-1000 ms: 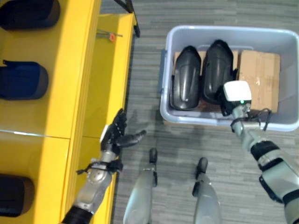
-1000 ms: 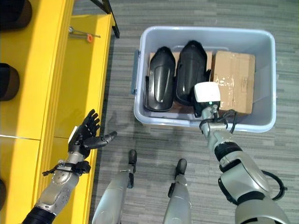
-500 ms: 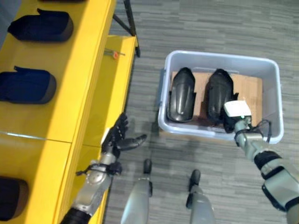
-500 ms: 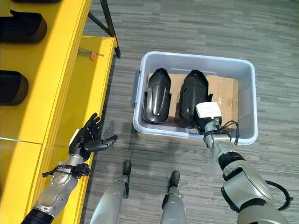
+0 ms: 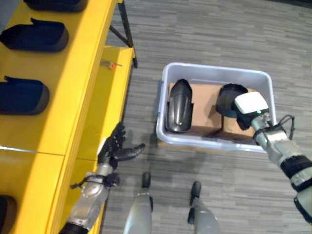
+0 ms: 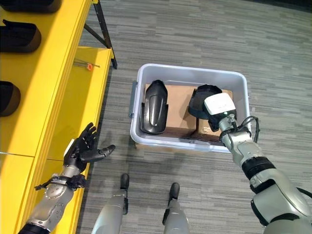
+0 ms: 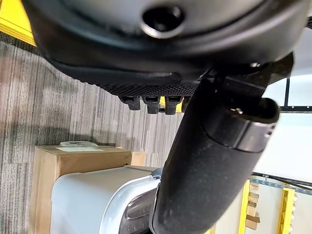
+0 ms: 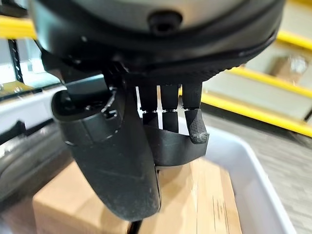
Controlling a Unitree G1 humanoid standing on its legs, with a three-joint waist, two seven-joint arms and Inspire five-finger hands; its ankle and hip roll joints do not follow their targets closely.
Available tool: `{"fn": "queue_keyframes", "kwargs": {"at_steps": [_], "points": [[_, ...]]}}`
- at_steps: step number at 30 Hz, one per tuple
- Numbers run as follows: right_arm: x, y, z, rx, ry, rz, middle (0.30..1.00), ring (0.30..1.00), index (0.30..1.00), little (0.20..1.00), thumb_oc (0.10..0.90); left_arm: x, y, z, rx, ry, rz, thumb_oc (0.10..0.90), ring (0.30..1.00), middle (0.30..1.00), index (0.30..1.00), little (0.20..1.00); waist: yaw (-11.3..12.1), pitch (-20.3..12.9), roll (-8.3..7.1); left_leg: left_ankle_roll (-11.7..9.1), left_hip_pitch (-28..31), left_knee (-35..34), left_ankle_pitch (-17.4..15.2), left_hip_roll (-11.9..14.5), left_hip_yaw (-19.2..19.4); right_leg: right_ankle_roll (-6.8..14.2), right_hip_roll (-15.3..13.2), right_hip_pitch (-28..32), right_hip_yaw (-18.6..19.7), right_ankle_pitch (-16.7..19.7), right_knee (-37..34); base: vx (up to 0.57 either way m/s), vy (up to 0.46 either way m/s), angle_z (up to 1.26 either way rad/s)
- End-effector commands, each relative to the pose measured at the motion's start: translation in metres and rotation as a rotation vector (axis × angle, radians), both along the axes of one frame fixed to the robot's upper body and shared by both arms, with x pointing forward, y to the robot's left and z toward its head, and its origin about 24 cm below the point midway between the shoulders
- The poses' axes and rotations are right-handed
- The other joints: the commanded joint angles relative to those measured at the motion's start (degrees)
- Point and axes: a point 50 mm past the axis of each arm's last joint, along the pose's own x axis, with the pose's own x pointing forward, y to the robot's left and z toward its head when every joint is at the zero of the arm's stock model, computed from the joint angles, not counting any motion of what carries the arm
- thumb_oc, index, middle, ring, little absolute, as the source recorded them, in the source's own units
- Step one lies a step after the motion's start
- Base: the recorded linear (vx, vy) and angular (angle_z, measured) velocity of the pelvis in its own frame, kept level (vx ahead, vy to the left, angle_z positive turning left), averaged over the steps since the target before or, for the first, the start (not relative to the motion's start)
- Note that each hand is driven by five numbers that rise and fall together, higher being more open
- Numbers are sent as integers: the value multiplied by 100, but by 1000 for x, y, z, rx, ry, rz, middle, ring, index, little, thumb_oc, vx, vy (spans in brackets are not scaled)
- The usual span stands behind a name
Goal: Move parts from the plastic box to the shelf.
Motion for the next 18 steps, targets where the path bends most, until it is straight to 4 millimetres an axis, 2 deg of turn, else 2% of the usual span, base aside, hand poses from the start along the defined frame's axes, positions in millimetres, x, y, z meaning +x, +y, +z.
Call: {"fn": "queue_keyframes", "kwargs": {"at_steps": [1, 2, 4, 5, 18], "points": [[-5, -20, 37, -70, -147, -22, 300, 300, 300, 300, 400, 3, -8, 21, 35, -127, -63, 900, 1000, 1000, 1000, 1000, 82, -673, -24, -146, 433, -399, -57, 331, -50, 190, -211, 62, -8, -673, 688, 85, -37, -3], [-11, -15, 43, -76, -178, 24, 300, 300, 300, 300, 400, -1, -4, 17, 39, -110, -49, 900, 1000, 1000, 1000, 1000, 58, -826, -48, -179, 583, -559, -15, 375, -16, 197, -190, 215, -26, -638, 533, 79, -31, -1], [-13, -15, 43, -77, -181, 30, 300, 300, 300, 300, 400, -2, -3, 15, 40, -103, -46, 900, 1000, 1000, 1000, 1000, 64, -874, -51, -185, 647, -610, -3, 391, 2, 199, -183, 280, -33, -624, 476, 80, -22, -4], [-18, -8, 48, -95, -195, 82, 300, 300, 300, 300, 400, -7, 1, 10, 48, -80, -33, 900, 1000, 1000, 1000, 1000, 34, -1013, -76, -206, 841, -758, 20, 436, 53, 221, -155, 404, -26, -589, 370, 66, -9, -6], [-36, 7, 60, -97, -254, 199, 300, 300, 300, 300, 400, -20, 8, -2, 53, -28, 17, 900, 1000, 1000, 1000, 1000, 10, -1444, -151, -294, 1386, -1051, 65, 623, 205, 216, -21, 817, -6, -700, 283, 38, -20, -8]]}}
